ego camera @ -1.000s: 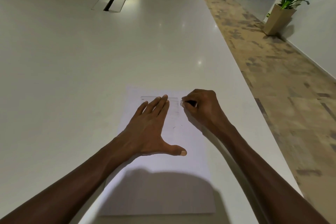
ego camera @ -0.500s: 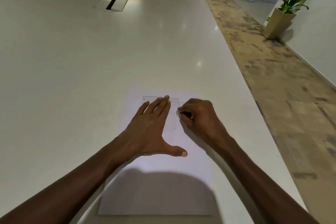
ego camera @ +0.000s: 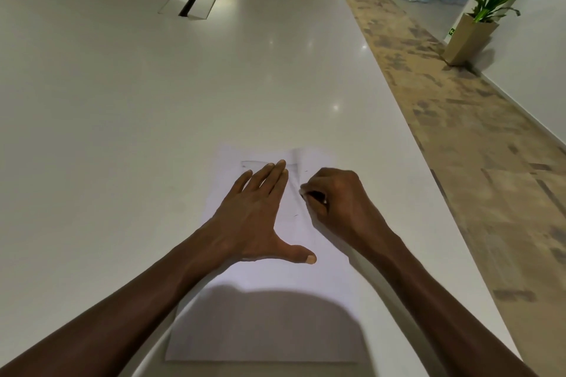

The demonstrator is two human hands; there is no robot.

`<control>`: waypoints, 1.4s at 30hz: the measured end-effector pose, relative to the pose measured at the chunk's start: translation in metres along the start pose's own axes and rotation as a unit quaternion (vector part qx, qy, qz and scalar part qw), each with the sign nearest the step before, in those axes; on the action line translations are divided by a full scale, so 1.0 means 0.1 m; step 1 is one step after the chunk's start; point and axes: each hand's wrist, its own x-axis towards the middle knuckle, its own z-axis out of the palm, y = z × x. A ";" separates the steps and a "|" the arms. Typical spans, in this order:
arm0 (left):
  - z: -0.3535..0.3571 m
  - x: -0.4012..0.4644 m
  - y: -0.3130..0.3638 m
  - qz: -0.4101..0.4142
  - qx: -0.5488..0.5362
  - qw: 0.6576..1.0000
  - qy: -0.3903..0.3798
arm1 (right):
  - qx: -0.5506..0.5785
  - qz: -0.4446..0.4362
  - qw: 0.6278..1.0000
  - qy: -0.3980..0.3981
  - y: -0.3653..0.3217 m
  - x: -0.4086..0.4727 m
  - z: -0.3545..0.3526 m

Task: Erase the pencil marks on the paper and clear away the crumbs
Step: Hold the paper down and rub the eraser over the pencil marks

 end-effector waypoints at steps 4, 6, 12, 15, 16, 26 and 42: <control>0.00 0.00 0.00 0.001 -0.001 1.000 0.001 | 0.022 0.011 1.000 0.018 0.02 0.01 -0.05; 0.00 0.00 -0.01 0.002 0.001 1.000 0.003 | 0.022 0.011 0.999 0.030 0.06 0.13 -0.05; -0.01 0.00 0.00 0.003 -0.001 1.000 0.004 | 0.020 0.010 0.999 0.038 0.17 0.37 -0.08; -0.01 -0.01 0.00 0.001 -0.003 1.000 0.004 | 0.009 0.029 0.999 0.026 0.21 0.43 -0.07; 0.00 -0.01 0.01 0.000 -0.005 1.000 0.006 | 0.010 0.035 0.999 0.023 0.21 0.42 -0.07; 0.05 0.03 0.04 -0.024 -0.013 0.999 0.046 | 0.036 0.022 0.999 0.016 0.03 0.18 0.00; 0.05 0.04 0.05 -0.031 -0.018 0.998 0.050 | 0.052 0.033 0.998 0.008 -0.08 -0.03 -0.08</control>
